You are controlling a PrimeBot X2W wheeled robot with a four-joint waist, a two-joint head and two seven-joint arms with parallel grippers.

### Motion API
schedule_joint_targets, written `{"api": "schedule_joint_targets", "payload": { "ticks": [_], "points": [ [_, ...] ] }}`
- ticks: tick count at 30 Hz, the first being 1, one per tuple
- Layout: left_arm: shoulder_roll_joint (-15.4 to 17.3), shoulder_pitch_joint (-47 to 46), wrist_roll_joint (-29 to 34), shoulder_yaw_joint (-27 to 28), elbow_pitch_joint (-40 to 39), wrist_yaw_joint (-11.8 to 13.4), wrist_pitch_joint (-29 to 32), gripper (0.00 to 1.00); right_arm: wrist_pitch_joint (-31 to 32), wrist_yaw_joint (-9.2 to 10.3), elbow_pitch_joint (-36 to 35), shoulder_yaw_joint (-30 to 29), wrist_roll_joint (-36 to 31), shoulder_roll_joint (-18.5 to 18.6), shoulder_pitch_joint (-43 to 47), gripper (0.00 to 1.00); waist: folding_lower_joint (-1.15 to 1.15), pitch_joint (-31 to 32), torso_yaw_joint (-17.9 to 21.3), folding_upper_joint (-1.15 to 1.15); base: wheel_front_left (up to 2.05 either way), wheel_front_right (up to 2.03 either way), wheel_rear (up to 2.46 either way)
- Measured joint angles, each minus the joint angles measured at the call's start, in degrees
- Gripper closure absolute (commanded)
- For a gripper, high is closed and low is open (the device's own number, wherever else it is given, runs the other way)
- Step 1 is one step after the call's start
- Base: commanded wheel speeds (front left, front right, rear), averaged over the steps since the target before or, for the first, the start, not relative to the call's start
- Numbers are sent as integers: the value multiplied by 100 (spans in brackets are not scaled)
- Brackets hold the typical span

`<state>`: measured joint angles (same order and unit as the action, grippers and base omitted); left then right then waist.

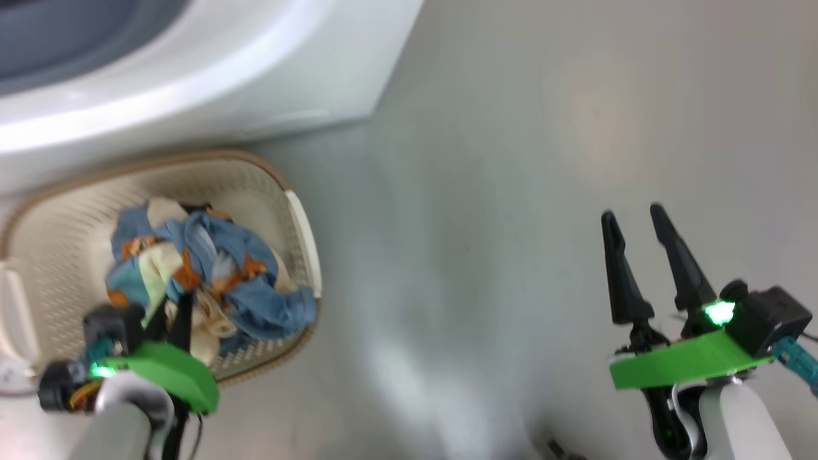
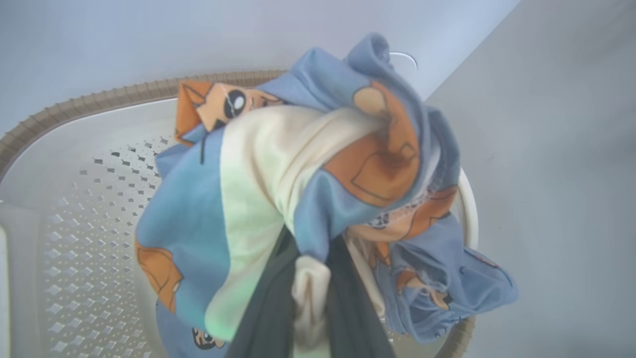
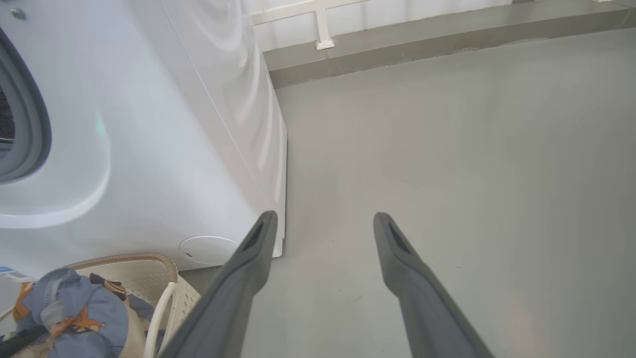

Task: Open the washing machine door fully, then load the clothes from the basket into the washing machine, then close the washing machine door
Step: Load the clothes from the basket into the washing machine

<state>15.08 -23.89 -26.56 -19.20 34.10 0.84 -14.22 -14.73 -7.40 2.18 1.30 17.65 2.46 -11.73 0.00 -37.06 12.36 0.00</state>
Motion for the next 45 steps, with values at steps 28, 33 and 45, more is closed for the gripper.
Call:
{"api": "schedule_joint_targets", "payload": {
  "ticks": [28, 33, 45],
  "points": [
    [-1211, 2650, 1505, 1691, -2185, -116, 0, 100, 1, 0, 300, -210, -417, -1, 1462, 0, 0, 2790, -839, 0, 0, 0, 0],
    [-1236, 3106, 1546, 1697, -2519, 1, 0, 100, 1, 1, 316, -321, -535, -4, 1763, 0, 0, 3199, -964, 0, 0, 0, 0],
    [-1236, 3488, 1579, 1589, -2889, 205, 0, 100, 1, 1, 320, -370, -701, -7, 1903, 0, 0, 3801, -1263, 0, 0, 0, 0]
  ]
}}
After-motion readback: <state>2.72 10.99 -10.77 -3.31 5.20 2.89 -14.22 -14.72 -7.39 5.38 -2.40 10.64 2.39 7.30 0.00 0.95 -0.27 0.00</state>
